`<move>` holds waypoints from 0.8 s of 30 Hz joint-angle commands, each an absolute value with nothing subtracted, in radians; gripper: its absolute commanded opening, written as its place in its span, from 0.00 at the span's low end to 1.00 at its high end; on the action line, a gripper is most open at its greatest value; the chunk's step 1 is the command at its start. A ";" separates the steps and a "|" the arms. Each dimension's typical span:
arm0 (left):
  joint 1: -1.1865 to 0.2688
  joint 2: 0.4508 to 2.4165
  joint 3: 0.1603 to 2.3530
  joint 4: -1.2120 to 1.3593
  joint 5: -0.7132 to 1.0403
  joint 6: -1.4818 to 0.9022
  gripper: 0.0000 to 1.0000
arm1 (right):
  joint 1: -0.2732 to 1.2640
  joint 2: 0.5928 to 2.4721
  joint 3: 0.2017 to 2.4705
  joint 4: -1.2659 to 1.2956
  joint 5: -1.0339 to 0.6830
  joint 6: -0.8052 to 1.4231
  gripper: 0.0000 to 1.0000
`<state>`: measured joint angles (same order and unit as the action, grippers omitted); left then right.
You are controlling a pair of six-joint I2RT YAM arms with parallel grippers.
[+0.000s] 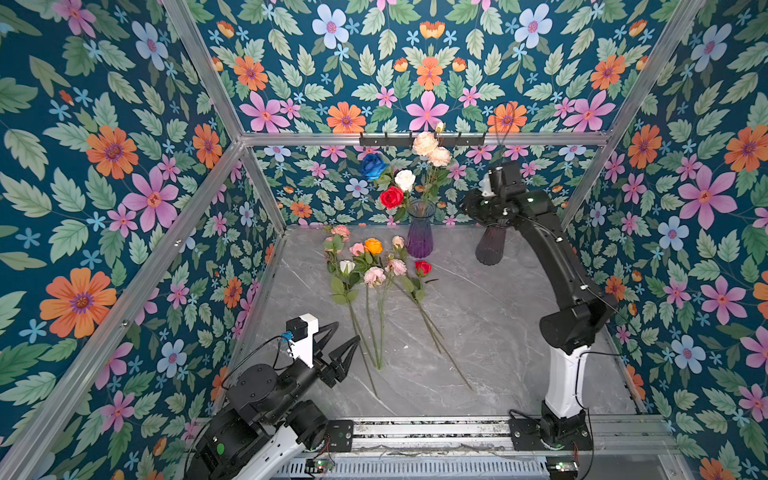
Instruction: Arrange the flowers into the vase
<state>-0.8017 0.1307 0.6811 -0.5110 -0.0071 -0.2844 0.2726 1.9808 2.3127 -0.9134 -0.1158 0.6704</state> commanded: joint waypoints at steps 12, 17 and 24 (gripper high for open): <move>-0.788 0.134 0.678 -0.483 0.015 -0.273 0.71 | 0.047 1.979 2.200 -1.035 -0.066 0.583 0.54; -0.788 0.123 0.676 -0.483 0.010 -0.274 0.71 | 0.027 2.120 2.360 -1.093 -0.082 0.586 0.52; -0.788 0.120 0.676 -0.485 0.003 -0.278 0.71 | 0.015 2.359 2.674 -1.203 -0.115 0.599 0.49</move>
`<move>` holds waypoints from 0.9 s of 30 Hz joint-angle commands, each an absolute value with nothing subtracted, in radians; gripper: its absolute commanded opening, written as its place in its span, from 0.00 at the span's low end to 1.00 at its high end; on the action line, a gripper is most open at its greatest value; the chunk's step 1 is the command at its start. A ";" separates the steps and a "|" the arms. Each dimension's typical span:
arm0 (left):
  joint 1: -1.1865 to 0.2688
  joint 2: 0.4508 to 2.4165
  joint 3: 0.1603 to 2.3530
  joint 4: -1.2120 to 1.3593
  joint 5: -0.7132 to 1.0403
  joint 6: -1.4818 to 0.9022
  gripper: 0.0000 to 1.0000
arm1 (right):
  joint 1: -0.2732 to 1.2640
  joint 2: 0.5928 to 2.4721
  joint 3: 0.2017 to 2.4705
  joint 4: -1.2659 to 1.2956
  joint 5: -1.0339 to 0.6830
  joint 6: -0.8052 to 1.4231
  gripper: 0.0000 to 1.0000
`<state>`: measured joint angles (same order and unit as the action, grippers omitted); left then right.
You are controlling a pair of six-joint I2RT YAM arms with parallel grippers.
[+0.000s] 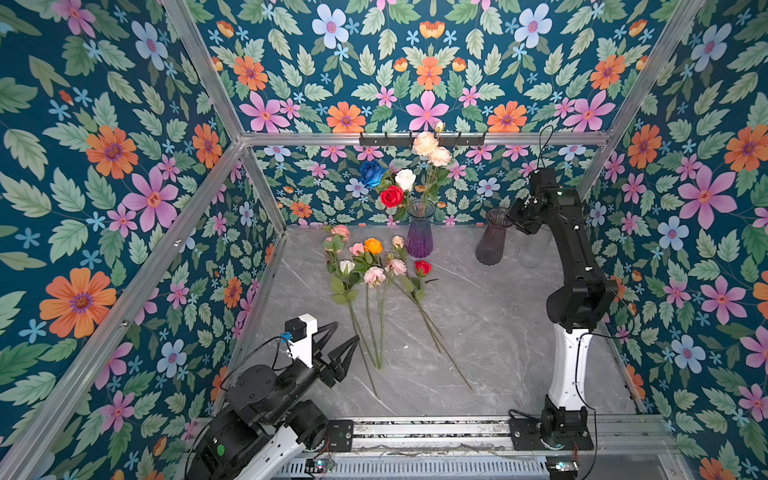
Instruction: Arrange the flowers into the vase
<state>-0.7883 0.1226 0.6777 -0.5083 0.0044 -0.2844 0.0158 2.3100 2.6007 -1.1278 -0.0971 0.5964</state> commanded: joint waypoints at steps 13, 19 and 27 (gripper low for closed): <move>-0.786 0.144 0.679 -0.486 0.003 -0.278 0.71 | 0.011 2.279 2.478 -1.116 -0.113 0.578 0.00; -0.782 0.142 0.678 -0.485 0.010 -0.276 0.71 | 0.042 2.074 2.273 -1.111 -0.139 0.527 0.00; -0.778 0.132 0.674 -0.480 0.021 -0.273 0.71 | 0.210 1.550 1.648 -0.940 -0.259 0.533 0.00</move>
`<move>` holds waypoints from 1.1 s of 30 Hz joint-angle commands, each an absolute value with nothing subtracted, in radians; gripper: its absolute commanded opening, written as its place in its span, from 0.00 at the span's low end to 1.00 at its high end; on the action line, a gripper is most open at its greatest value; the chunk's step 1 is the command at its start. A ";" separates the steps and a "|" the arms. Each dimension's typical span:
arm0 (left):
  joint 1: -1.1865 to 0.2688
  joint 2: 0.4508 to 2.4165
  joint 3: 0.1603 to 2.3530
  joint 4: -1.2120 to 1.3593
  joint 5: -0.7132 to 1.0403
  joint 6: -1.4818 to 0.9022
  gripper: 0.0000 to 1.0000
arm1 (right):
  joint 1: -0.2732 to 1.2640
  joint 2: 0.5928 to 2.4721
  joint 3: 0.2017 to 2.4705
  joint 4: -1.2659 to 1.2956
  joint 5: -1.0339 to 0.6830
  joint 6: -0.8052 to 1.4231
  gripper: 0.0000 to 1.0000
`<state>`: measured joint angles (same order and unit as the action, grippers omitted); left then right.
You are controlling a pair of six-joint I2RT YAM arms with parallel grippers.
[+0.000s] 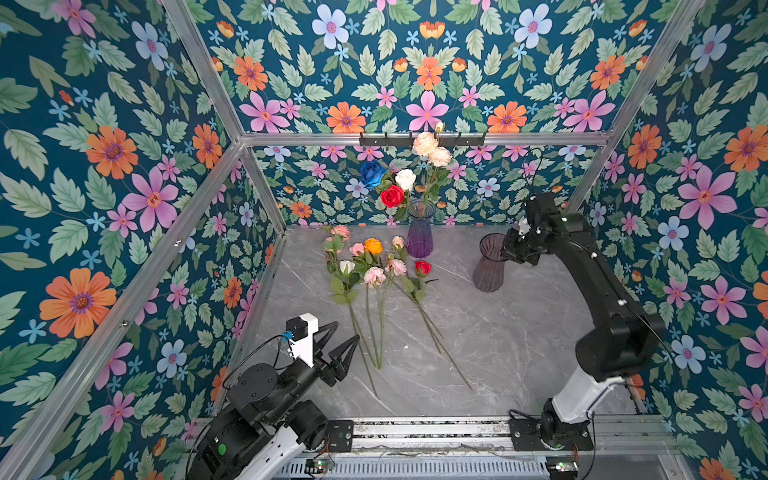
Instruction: Arrange the flowers into the vase
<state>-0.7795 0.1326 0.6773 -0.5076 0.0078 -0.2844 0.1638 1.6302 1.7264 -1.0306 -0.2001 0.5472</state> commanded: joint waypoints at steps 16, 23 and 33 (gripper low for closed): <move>-0.739 0.157 0.672 -0.468 0.069 -0.265 0.71 | 0.412 1.339 1.287 -0.969 -0.324 0.342 0.00; -0.737 0.155 0.672 -0.468 0.067 -0.267 0.71 | 0.413 1.336 1.244 -0.926 -0.323 0.341 0.00; -0.738 0.185 0.669 -0.462 0.082 -0.265 0.71 | 0.413 1.276 1.226 -0.899 -0.312 0.319 0.56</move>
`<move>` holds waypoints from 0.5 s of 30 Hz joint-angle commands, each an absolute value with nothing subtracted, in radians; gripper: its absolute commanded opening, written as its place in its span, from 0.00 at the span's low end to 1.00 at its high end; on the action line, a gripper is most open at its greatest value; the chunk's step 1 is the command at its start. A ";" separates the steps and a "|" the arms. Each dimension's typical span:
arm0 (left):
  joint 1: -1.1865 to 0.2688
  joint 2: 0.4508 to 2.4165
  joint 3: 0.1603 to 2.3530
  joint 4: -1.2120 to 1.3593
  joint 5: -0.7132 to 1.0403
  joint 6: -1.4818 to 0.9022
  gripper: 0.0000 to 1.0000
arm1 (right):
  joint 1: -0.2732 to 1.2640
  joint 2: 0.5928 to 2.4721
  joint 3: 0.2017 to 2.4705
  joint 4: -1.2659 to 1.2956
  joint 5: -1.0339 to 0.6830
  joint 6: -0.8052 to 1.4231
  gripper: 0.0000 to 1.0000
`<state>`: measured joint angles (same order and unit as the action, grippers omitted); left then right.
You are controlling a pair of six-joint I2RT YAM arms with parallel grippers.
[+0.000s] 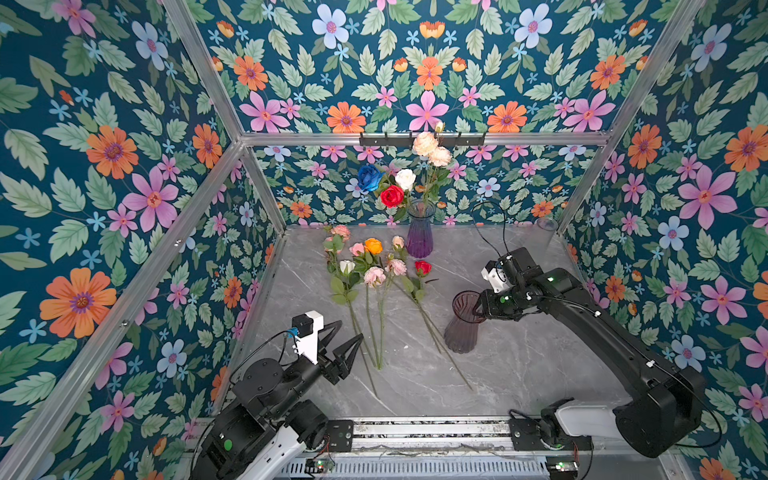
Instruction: Arrange the flowers into the vase
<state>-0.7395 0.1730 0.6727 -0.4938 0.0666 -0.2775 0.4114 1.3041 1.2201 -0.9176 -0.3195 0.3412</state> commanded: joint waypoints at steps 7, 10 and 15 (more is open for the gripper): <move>-0.737 0.264 0.670 -0.449 0.129 -0.256 0.72 | 0.413 1.118 1.266 -0.898 -0.330 0.287 0.72; -0.738 0.350 0.672 -0.437 0.128 -0.281 0.73 | 0.408 1.036 1.273 -0.911 -0.260 0.304 0.72; -0.737 0.621 0.624 -0.319 0.168 -0.387 0.72 | 0.247 0.890 1.116 -0.846 -0.347 0.365 0.70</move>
